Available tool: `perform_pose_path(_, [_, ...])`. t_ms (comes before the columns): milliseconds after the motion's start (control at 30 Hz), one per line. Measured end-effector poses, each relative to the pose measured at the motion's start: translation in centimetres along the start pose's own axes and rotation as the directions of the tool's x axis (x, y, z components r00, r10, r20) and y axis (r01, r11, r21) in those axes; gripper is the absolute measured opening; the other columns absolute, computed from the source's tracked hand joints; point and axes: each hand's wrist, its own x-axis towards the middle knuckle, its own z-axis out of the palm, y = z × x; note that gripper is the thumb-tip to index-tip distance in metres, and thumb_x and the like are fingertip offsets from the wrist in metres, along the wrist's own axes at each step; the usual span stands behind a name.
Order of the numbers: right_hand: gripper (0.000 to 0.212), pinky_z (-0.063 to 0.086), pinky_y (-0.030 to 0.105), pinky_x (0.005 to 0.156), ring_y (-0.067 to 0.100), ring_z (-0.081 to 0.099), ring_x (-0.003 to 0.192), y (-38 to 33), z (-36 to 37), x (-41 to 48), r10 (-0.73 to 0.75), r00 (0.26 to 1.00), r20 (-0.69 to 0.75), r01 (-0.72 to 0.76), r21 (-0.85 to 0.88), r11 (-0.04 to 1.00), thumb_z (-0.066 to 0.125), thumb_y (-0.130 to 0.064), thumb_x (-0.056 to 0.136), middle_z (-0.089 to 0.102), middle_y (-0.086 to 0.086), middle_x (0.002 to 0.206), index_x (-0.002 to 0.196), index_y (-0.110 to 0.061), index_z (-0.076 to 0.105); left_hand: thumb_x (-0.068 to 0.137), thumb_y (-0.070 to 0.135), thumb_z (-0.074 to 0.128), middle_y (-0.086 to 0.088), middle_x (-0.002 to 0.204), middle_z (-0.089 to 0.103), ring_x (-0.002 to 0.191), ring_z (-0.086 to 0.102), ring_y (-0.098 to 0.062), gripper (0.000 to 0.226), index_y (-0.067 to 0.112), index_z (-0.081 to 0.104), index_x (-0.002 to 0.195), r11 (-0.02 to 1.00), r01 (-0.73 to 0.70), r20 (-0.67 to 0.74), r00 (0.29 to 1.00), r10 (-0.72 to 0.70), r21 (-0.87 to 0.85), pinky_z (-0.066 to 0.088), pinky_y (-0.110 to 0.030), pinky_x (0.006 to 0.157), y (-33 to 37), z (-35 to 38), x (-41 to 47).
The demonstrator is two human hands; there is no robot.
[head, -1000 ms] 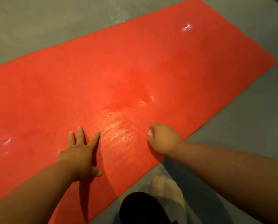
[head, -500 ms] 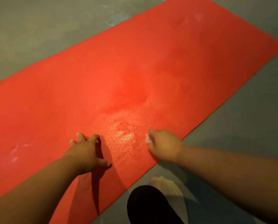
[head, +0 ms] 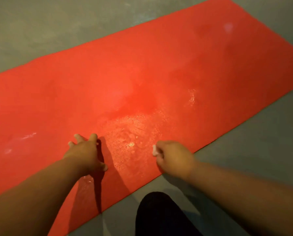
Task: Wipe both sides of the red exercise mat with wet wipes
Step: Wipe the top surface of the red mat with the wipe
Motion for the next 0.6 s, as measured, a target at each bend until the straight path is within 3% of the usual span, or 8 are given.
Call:
perform_pose_path(100, [0.012,0.032,0.025,0.062,0.017,0.052,0.08,-1.3,1.1,-0.9,-0.033,0.999,0.031,0.033,0.016,0.999,0.047,-0.021,0.092,0.059,-0.002,0.089,0.081,-0.026,0.045,0.056,0.055,0.085,-0.027,0.145,0.016,0.131,0.029,-0.05,0.105,0.022,0.026,0.136,1.0,-0.013,0.003,1.0,0.013,0.015,0.042,-0.054,0.098,-0.1,0.1,-0.2])
perform_pose_path(200, [0.013,0.031,0.027,0.058,0.024,0.054,0.072,1.8,-1.1,-0.1,0.221,0.972,-0.083,-0.223,-0.017,0.975,0.052,-0.027,0.092,0.058,0.002,0.076,0.082,-0.019,0.053,0.059,0.058,0.082,-0.026,0.145,0.016,0.13,0.029,-0.048,0.102,0.024,0.026,0.136,0.999,-0.036,-0.003,0.999,0.036,0.02,0.042,-0.052,0.098,-0.7,0.4,-0.5])
perform_pose_path(267, [0.011,0.032,0.028,0.059,0.03,0.059,0.079,4.9,-3.6,0.8,0.39,0.896,-0.215,-0.408,-0.046,0.912,0.055,-0.023,0.091,0.063,0.01,0.08,0.085,-0.015,0.056,0.06,0.059,0.081,-0.025,0.146,0.015,0.131,0.028,-0.047,0.103,0.025,0.024,0.138,0.998,-0.06,-0.02,0.998,0.061,0.022,0.042,-0.052,0.099,-0.7,0.4,-0.6])
perform_pose_path(333, [0.008,0.033,0.03,0.06,0.033,0.06,0.085,5.9,-5.0,1.2,0.433,0.856,-0.283,-0.466,-0.06,0.883,0.056,-0.02,0.09,0.065,0.014,0.087,0.088,-0.013,0.057,0.059,0.059,0.081,-0.025,0.146,0.015,0.132,0.028,-0.047,0.105,0.025,0.022,0.139,0.997,-0.068,-0.009,0.998,0.068,0.024,0.043,-0.053,0.099,-0.8,0.2,-0.7])
perform_pose_path(400, [0.005,0.036,0.029,0.062,0.03,0.061,0.086,4.5,-4.4,1.4,0.354,0.901,-0.249,-0.376,-0.047,0.925,0.055,-0.019,0.089,0.067,0.008,0.088,0.088,-0.016,0.059,0.057,0.059,0.082,-0.026,0.146,0.015,0.132,0.029,-0.048,0.108,0.025,0.021,0.139,0.994,-0.094,0.01,0.996,0.094,0.055,0.044,-0.053,0.098,-1.0,0.0,-0.8])
perform_pose_path(500, [0.01,0.042,0.024,0.07,0.02,0.062,0.089,-1.0,-0.1,0.4,0.151,0.988,-0.023,-0.151,-0.027,0.988,0.051,-0.021,0.09,0.067,-0.002,0.096,0.094,-0.021,0.06,0.058,0.058,0.082,-0.026,0.147,0.012,0.132,0.027,-0.047,0.107,0.026,0.02,0.14,0.989,-0.121,0.035,0.992,0.118,0.081,0.045,-0.054,0.096,-1.6,0.0,-1.0])
perform_pose_path(600, [0.013,0.043,0.026,0.074,0.019,0.06,0.09,-5.2,3.1,-0.7,0.02,0.993,0.114,-0.016,-0.04,0.999,0.047,-0.025,0.092,0.065,-0.001,0.099,0.097,-0.021,0.058,0.06,0.057,0.082,-0.027,0.149,0.005,0.135,0.023,-0.047,0.107,0.026,0.019,0.141,0.982,-0.16,0.041,0.987,0.156,0.104,0.045,-0.054,0.097,-2.2,-0.2,-1.3])
